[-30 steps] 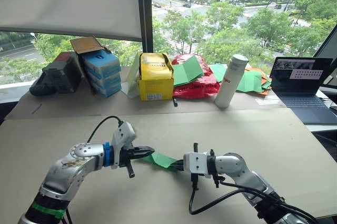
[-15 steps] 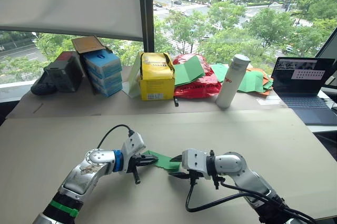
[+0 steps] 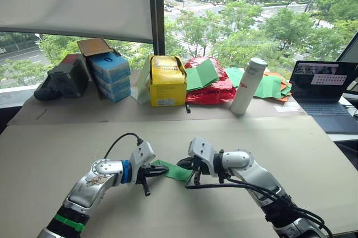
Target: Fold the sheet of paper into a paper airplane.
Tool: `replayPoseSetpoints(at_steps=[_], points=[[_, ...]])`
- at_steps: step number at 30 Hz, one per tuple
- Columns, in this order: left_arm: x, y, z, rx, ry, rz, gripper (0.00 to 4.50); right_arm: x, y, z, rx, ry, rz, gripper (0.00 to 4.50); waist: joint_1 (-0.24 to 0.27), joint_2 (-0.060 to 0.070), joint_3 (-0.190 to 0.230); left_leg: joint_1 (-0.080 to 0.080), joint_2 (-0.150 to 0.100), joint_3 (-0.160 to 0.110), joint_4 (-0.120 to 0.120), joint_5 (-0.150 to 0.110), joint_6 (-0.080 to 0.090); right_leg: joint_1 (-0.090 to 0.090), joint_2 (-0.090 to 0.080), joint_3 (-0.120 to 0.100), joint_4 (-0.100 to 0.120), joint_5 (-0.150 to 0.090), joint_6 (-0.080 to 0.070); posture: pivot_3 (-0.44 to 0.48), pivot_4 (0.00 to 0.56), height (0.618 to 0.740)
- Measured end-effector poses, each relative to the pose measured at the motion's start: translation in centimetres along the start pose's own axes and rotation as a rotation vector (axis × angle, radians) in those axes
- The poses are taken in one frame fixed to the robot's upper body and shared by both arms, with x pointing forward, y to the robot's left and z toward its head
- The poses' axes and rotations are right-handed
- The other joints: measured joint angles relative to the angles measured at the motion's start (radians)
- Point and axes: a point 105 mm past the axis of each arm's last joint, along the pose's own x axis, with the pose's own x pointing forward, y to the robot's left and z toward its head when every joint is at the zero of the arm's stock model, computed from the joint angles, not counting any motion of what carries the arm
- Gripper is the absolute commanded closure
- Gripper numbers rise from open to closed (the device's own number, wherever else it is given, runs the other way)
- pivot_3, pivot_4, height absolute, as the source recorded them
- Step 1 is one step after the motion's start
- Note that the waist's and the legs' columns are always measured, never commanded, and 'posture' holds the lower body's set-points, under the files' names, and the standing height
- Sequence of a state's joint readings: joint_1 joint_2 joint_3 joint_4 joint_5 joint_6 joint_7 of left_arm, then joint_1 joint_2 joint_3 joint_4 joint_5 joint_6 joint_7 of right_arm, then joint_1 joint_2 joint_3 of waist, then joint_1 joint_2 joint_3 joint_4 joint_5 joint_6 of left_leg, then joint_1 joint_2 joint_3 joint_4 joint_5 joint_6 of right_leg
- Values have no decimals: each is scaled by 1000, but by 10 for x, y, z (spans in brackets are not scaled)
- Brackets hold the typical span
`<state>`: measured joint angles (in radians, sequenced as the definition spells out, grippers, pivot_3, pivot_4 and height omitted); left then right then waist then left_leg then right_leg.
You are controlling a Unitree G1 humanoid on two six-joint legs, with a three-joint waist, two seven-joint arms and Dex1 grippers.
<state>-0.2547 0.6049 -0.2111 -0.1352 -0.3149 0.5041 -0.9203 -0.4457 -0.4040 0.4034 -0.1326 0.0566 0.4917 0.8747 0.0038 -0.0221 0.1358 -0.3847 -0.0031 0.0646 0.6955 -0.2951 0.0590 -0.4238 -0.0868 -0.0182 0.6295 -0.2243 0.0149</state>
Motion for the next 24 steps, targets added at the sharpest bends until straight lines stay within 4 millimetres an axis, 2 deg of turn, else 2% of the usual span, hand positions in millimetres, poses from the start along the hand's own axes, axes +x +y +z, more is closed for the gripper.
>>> replayPoseSetpoints(at_steps=[4, 11, 18, 24], points=[[0, -1, 0, -2, -3, 4, 4500, 4, 1, -10, 11, 39, 4, 4463, 0, 0, 0, 0, 0, 0, 0, 0, 0, 0, 4, 0, 0, 0, 0, 0, 150, 740], [1, -2, -1, -7, -3, 11, 4500, 4, 2, -15, -11, 71, 5, 4463, 1, 0, 0, 1, 0, 0, 0, 0, 0, 1, 4, 0, 0, 0, 0, 0, 150, 740], [1, -1, -2, -14, 1, 16, 4500, -1, 5, -22, -13, 100, 11, 4463, 8, 0, -1, 3, 0, 0, 0, 0, 0, 3, -1, 0, 0, 0, 0, 0, 150, 740], [1, -2, -2, -15, 3, 16, 4500, -13, 8, -29, -20, 124, 5, 4463, 11, 0, -1, 3, 0, -1, 0, -1, 1, 4, -2, -1, -1, 0, 0, 0, 150, 740]])
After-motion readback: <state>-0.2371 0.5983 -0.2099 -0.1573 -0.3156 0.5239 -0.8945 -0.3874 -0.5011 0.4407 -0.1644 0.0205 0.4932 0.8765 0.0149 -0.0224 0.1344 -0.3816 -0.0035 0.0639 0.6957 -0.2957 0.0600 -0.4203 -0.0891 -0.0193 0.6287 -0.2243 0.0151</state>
